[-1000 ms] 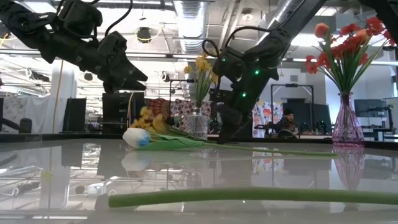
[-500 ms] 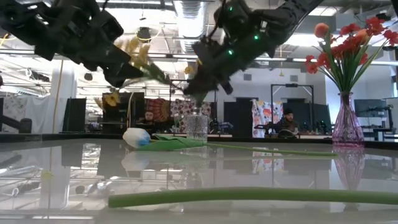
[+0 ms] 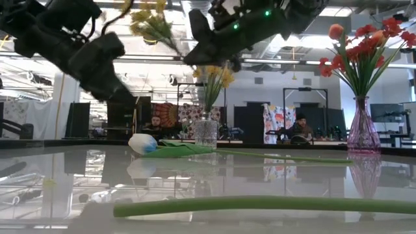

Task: Sort flowers into vase by color
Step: Put the yellow flowers into the transparent vase

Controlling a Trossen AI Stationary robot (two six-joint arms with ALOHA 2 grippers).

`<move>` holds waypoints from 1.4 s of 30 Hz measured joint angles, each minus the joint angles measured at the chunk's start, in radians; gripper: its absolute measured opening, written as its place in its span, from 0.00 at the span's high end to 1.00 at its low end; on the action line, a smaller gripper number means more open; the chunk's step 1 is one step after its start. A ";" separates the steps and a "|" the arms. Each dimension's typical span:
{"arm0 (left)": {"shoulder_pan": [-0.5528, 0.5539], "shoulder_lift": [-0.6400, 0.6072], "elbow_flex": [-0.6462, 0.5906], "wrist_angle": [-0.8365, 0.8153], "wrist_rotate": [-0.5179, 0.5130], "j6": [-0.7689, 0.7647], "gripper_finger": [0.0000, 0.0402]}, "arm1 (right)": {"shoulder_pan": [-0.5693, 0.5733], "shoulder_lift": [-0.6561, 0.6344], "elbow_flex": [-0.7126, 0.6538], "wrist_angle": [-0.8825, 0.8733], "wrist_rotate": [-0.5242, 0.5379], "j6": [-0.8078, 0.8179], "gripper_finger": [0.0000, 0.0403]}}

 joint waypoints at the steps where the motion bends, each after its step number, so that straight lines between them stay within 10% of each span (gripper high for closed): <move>1: 0.000 0.000 0.000 -0.028 -0.003 -0.020 0.41 | 0.004 -0.010 0.000 -0.017 0.047 -0.005 0.93; 7: -0.043 0.000 -0.005 0.040 -0.075 0.015 0.41 | 0.013 -0.036 0.000 -0.063 0.061 -0.003 0.92; 17: -0.032 0.013 -0.294 1.089 -0.094 0.128 0.41 | 0.060 -0.023 -0.099 0.225 -0.156 0.008 0.92; 42: 0.004 0.183 0.037 0.878 0.095 0.159 0.42 | 0.075 -0.013 -0.109 0.289 -0.224 0.001 0.92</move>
